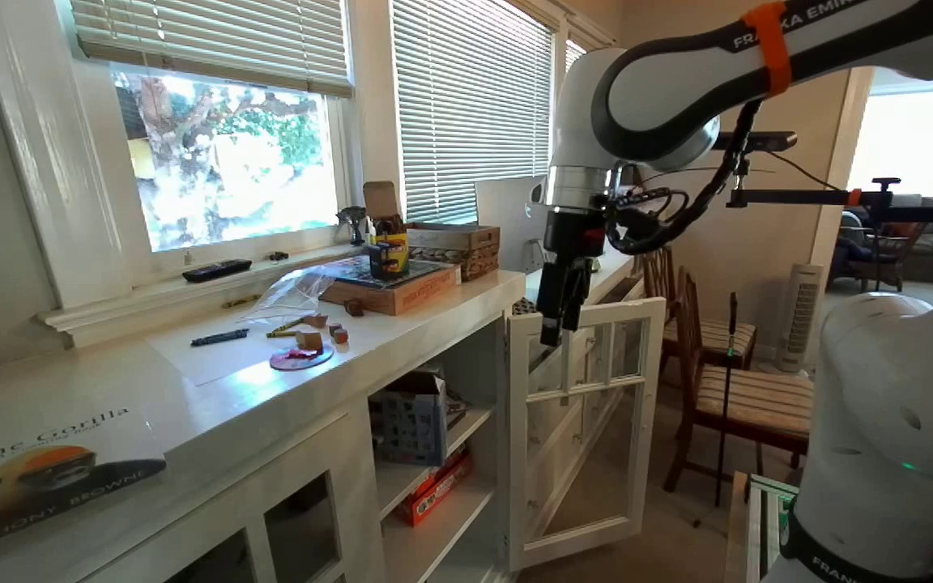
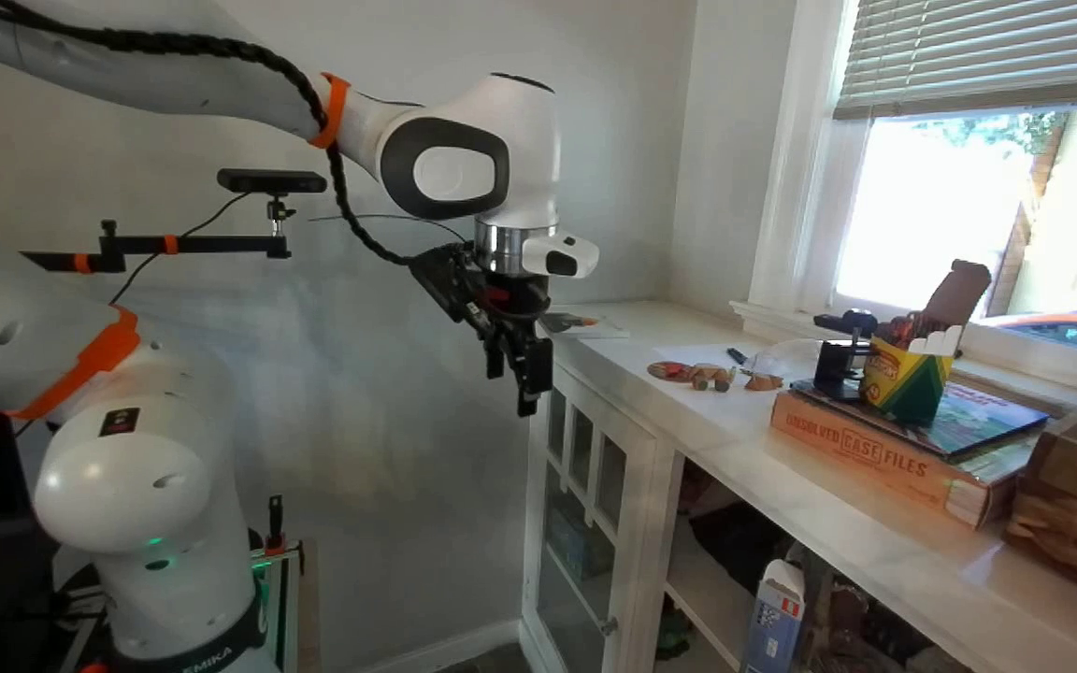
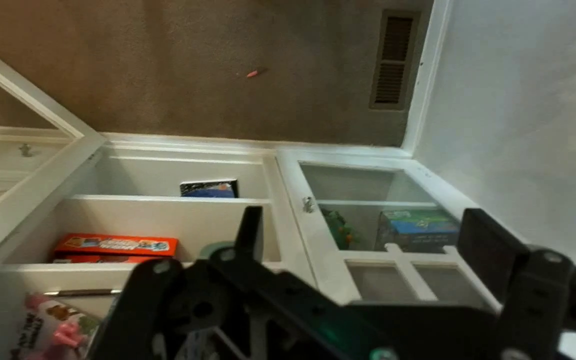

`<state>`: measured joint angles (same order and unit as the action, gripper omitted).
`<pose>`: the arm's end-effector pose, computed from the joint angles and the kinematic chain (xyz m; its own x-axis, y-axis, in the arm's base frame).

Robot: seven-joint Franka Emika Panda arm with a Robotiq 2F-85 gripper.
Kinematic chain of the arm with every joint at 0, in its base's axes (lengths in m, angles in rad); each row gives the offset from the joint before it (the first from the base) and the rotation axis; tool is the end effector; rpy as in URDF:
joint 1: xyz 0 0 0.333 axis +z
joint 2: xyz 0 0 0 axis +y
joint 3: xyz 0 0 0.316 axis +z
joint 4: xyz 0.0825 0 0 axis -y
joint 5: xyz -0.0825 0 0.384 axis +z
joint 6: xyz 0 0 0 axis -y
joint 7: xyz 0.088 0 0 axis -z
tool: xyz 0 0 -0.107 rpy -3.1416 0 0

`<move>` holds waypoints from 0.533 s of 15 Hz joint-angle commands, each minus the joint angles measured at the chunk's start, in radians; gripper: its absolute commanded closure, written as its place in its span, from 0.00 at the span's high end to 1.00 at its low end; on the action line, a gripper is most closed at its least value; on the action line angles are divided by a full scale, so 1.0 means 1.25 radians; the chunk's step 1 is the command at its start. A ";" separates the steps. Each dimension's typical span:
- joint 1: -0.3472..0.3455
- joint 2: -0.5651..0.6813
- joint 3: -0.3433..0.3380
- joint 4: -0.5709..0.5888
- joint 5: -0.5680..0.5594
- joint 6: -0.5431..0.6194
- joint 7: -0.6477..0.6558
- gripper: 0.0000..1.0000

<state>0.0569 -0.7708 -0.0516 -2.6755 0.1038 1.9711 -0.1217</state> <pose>0.3239 0.0082 0.4686 0.9922 0.0976 0.0780 0.1069 -0.9864 -0.1250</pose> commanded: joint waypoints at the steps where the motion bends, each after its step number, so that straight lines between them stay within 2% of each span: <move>1: -0.050 0.053 0.035 0.026 -0.046 0.123 0.063 1.00; 4: -0.034 0.098 0.023 0.040 -0.044 0.210 0.028 1.00; 8: -0.022 0.145 0.028 0.067 -0.045 0.263 0.020 1.00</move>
<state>0.0168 -0.6483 -0.0205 -2.6287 0.0581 2.2643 -0.0886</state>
